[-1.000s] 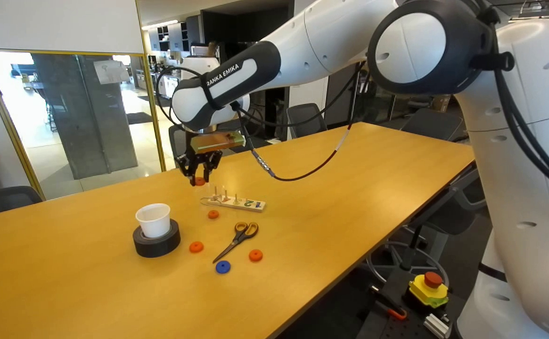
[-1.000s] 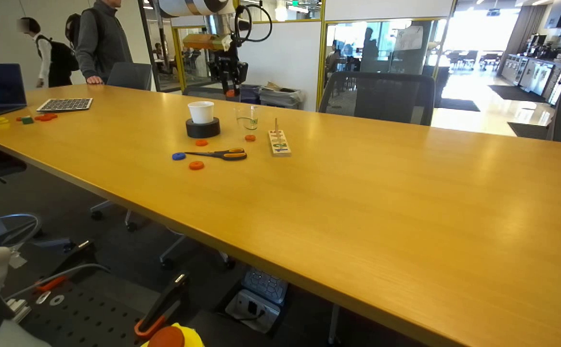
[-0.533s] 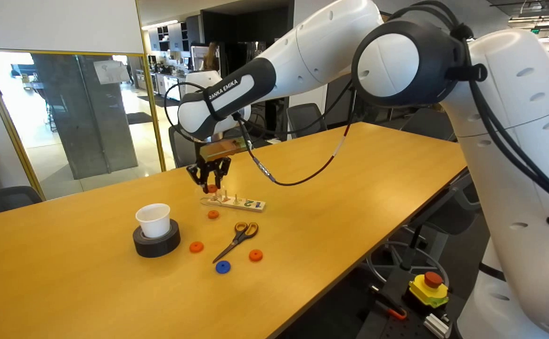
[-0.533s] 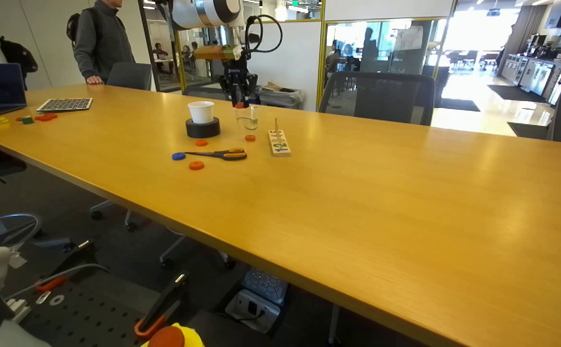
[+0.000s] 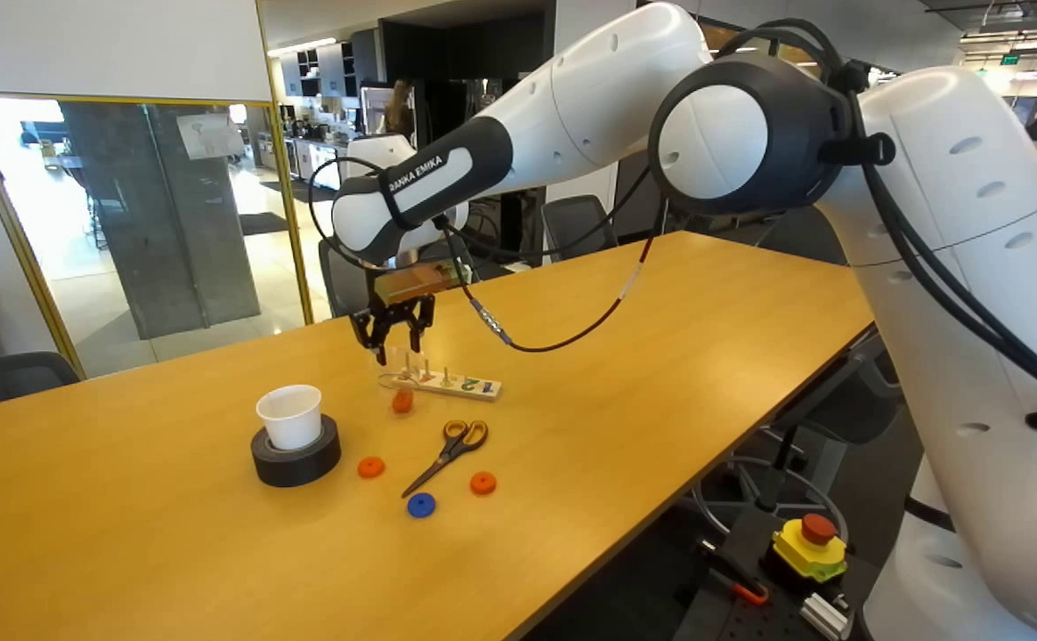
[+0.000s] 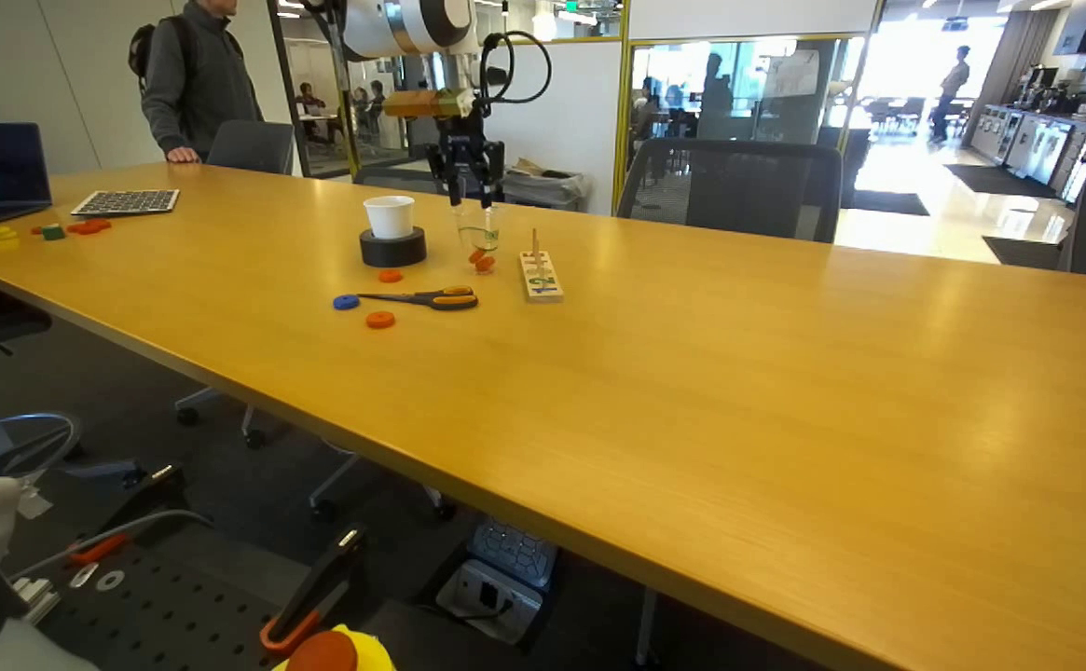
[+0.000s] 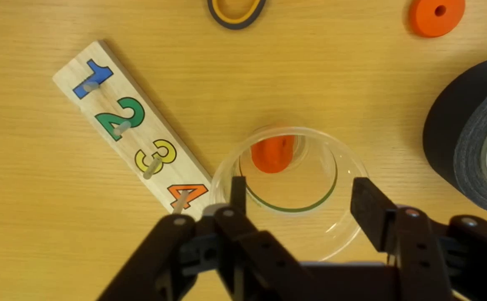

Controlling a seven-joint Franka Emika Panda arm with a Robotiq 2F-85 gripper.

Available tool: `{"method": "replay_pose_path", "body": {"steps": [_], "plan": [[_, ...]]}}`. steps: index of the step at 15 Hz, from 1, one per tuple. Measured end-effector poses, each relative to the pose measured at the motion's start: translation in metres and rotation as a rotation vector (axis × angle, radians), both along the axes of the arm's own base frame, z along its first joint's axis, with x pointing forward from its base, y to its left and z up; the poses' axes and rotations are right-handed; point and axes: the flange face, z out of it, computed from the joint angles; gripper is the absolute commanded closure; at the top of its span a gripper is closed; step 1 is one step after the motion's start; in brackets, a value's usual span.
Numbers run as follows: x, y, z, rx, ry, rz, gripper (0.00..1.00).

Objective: Put the orange discs in the clear cup and then put the blue disc in the white cup

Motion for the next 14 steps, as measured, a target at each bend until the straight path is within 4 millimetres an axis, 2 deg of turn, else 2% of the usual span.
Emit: {"method": "replay_pose_path", "body": {"steps": [4,6,11,14], "plan": [[-0.001,0.003,0.008,0.004,-0.011,0.005,0.00],[-0.008,0.016,0.016,0.016,-0.014,0.039,0.00],[-0.057,0.079,0.028,0.045,0.025,0.177,0.00],[-0.085,0.116,0.018,0.050,0.064,0.245,0.00]]}}
